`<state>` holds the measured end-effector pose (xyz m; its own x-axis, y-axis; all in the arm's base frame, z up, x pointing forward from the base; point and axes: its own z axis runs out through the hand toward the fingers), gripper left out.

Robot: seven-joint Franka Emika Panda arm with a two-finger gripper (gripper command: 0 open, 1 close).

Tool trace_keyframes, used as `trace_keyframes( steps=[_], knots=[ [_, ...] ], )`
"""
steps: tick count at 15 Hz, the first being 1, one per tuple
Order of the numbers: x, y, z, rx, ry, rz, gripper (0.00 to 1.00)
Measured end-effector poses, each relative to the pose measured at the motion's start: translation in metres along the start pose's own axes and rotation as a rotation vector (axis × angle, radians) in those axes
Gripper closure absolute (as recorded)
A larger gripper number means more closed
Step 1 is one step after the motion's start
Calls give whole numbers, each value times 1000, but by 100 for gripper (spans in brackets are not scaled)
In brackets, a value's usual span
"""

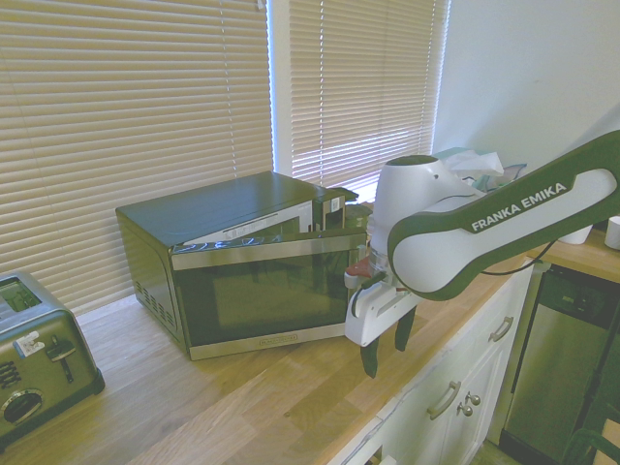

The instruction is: Close the microwave

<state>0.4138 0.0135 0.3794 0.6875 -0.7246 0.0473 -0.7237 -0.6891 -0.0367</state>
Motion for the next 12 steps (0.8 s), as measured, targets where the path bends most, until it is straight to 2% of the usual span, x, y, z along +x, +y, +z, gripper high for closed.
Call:
trace_keyframes(
  steps=[5,8,12],
  knots=[
    [-3,-15,-10,56,25,-5,0],
    [-3,-42,-43,130,75,-34,0],
    [23,-74,-77,197,119,-34,0]
  ],
)
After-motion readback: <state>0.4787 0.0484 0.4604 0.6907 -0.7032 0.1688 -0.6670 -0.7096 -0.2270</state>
